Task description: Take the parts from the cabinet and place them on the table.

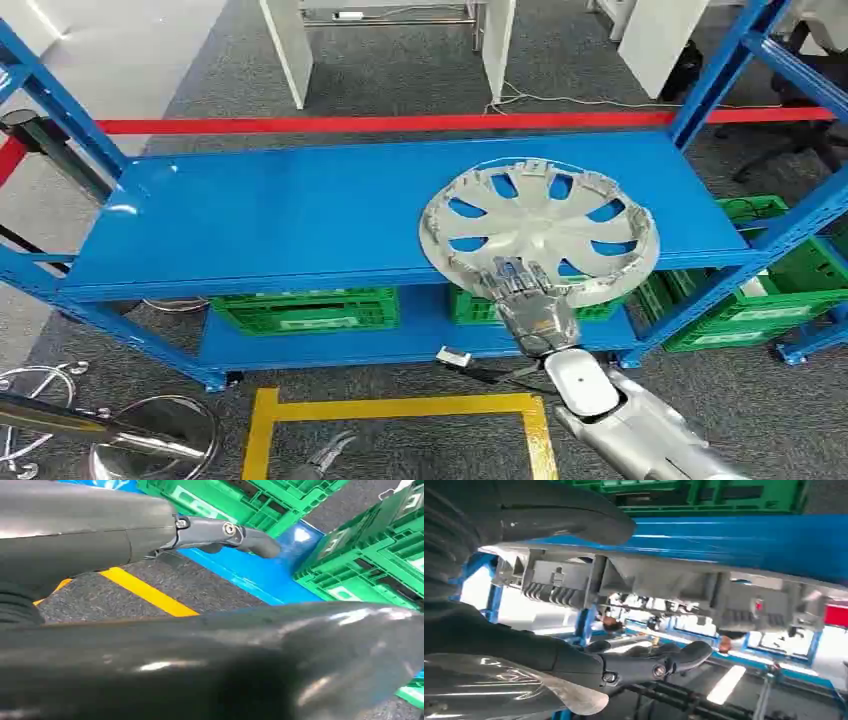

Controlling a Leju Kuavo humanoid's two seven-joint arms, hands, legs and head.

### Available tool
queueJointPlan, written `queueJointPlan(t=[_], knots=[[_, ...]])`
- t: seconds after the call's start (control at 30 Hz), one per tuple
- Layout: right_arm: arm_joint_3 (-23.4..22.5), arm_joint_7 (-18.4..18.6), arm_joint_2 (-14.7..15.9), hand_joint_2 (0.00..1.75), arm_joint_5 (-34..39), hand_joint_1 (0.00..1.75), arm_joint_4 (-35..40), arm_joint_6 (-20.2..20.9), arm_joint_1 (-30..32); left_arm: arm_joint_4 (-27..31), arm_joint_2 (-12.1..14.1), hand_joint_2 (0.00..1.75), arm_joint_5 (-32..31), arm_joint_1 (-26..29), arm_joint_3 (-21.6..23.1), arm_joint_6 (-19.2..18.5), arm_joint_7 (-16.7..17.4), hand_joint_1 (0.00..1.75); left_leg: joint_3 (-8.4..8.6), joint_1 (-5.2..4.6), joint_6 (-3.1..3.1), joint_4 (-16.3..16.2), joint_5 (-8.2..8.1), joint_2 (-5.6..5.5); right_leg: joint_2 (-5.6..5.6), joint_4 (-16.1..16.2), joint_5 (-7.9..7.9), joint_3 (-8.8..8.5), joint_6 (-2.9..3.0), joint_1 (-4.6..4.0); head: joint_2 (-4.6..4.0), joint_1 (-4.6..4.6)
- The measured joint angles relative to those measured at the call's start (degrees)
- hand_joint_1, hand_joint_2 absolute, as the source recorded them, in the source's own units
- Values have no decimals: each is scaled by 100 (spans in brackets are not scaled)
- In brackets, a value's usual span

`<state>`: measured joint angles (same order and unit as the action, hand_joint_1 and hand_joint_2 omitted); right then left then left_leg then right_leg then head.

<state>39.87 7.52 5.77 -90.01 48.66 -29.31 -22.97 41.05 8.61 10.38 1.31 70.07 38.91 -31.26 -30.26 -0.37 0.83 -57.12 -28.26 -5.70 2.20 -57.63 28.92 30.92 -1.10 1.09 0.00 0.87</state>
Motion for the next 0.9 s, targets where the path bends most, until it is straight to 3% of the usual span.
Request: queueJointPlan(t=[0.73, 0.77, 0.8, 0.9], knots=[[-306, 370, -221, 175, -2, 0, -481, 348, -142, -17, 4, 0, 118, -57, 217, 13, 149, 0, -2, 0, 0, -2, 0, 0, 0, 0, -1, 0, -1, 0, 0, 0], [-326, 403, -236, 175, -2, 28, -499, 374, -159, -17, 4, 0, 124, -63, 240, 13, 160, 0, -2, 0, 0, -2, 0, 0, 0, 0, -1, 0, -1, 0, 0, 0], [-346, 460, -249, 175, -2, 175, -514, 400, -181, -17, 4, 0, 133, -65, 249, 13, 177, 0, -2, 0, 0, -2, 0, 0, 0, 0, -1, 0, -1, 0, 0, 0], [-426, 621, -304, 175, -4, 175, -564, 442, -242, -17, 4, 0, 149, -64, 256, 13, 206, 0, -2, 0, 0, -2, 0, 0, 0, -1, -2, 0, -3, 0, 0, 0]])
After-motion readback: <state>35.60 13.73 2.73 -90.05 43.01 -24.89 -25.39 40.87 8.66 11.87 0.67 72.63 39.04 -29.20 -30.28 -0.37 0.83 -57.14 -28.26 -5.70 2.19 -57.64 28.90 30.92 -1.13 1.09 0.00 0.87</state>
